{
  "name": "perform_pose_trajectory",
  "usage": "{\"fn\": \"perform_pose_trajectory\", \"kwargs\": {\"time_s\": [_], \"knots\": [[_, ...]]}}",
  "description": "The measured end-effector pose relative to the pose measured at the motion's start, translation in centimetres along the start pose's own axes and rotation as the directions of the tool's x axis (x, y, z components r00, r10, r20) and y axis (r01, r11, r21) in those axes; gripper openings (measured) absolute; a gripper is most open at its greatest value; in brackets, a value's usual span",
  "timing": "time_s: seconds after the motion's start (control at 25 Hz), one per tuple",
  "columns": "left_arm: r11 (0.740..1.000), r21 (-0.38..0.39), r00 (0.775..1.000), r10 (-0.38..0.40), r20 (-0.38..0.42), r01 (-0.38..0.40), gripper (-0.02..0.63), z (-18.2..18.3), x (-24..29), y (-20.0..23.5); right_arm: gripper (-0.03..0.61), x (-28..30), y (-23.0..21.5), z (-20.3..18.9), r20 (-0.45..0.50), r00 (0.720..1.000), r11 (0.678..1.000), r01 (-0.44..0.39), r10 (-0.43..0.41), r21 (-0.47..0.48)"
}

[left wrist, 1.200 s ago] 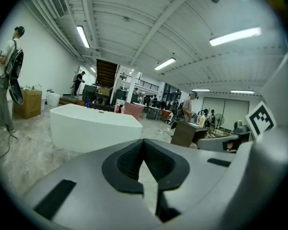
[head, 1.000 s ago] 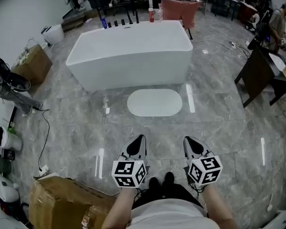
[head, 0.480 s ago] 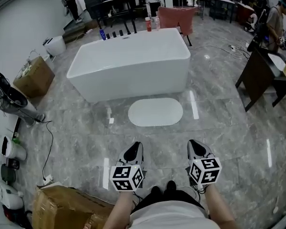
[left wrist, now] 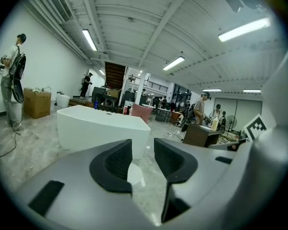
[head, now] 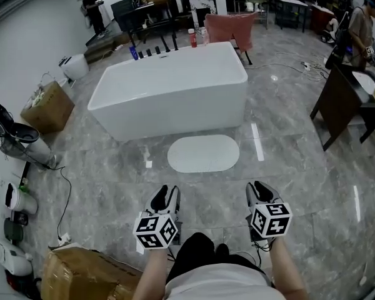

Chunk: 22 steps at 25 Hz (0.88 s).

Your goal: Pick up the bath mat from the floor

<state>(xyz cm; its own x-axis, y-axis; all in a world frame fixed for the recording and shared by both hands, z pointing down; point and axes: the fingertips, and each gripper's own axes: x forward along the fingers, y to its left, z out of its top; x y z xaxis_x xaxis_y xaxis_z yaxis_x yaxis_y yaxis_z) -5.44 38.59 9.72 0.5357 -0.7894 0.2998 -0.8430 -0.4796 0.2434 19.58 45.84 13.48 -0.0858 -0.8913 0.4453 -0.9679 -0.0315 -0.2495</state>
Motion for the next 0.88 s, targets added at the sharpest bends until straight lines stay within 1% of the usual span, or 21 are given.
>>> {"fn": "perform_pose_trajectory", "kwargs": {"time_s": [0.12, 0.2, 0.36, 0.48, 0.6, 0.72, 0.88], "knots": [[0.999, -0.026, 1.0, 0.018, 0.003, -0.018, 0.174, 0.7, 1.4, 1.5, 0.081, 1.2, -0.5, 0.8, 0.009, 1.0, 1.0, -0.015, 0.015, 0.019], [0.999, -0.041, 1.0, 0.019, 0.0, -0.019, 0.179, 1.0, 2.8, 2.6, 0.081, 2.3, -0.7, 1.4, 0.021, 1.0, 1.0, -0.016, 0.016, 0.013], [0.998, -0.067, 1.0, 0.012, -0.002, -0.012, 0.179, 1.4, 6.4, 5.1, 0.081, 5.6, -1.7, 2.4, 0.022, 1.0, 1.0, 0.015, -0.015, -0.01], [0.996, -0.084, 1.0, 0.008, -0.006, -0.009, 0.179, 1.9, 10.0, 7.3, 0.091, 9.4, -2.6, 2.7, -0.014, 0.999, 0.999, 0.038, -0.038, -0.014], [0.998, -0.064, 1.0, 0.0, -0.025, -0.002, 0.179, 3.1, 14.0, 9.9, 0.092, 14.0, -2.8, 4.2, -0.045, 0.997, 0.998, 0.063, -0.064, -0.014], [0.999, -0.045, 0.998, 0.0, -0.059, -0.003, 0.179, 4.5, 18.1, 13.0, 0.092, 18.6, -2.8, 6.2, -0.069, 0.994, 0.996, 0.091, -0.089, 0.019], [0.998, -0.061, 0.996, 0.006, -0.083, -0.011, 0.181, 6.1, 23.1, 16.8, 0.092, 24.8, -2.6, 8.6, -0.094, 0.99, 0.993, 0.108, -0.102, 0.055]]}}
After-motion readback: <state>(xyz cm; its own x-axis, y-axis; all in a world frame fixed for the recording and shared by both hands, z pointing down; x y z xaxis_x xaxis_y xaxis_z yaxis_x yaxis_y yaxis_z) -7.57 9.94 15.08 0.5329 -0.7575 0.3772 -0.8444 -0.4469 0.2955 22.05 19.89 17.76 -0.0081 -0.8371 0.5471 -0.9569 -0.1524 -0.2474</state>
